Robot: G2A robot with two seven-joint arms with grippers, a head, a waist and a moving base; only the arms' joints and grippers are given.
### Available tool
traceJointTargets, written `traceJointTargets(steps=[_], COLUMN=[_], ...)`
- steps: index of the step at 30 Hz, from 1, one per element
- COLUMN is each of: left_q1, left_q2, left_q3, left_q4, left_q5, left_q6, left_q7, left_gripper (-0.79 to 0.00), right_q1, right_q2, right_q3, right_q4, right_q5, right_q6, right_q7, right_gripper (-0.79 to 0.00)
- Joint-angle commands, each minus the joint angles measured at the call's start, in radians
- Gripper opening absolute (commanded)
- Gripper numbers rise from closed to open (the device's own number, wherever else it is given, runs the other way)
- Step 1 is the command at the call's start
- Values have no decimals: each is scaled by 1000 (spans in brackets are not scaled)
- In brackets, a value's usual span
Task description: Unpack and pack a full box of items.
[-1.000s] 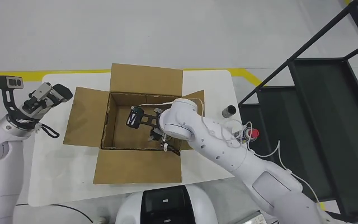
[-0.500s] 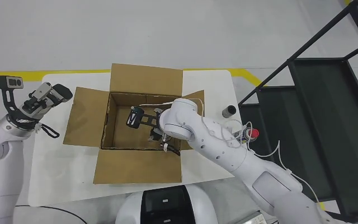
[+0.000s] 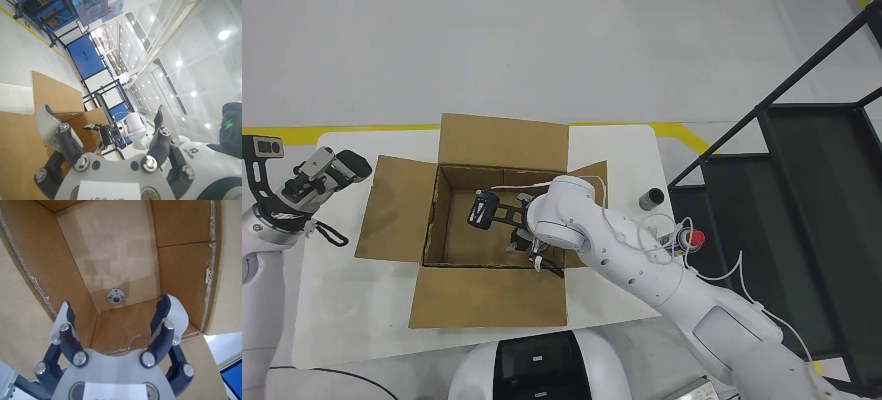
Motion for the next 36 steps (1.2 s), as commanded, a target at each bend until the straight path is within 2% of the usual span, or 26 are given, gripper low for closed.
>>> traceJointTargets(steps=[1,22,28,36], left_q1=[0,0,0,0], left_q2=[0,0,0,0], left_q3=[0,0,0,0], left_q4=[0,0,0,0], left_q5=[0,0,0,0], left_q6=[0,0,0,0], left_q7=[0,0,0,0], left_gripper=[0,0,0,0], right_q1=[0,-1,-2,32], right_q2=[0,0,0,-21], right_q3=[0,0,-20,-69], right_q4=[0,3,74,214], right_q5=[0,-5,-44,-58], right_q6=[0,0,-39,-51], right_q7=[0,-5,-13,-25], right_gripper=[0,0,0,0])
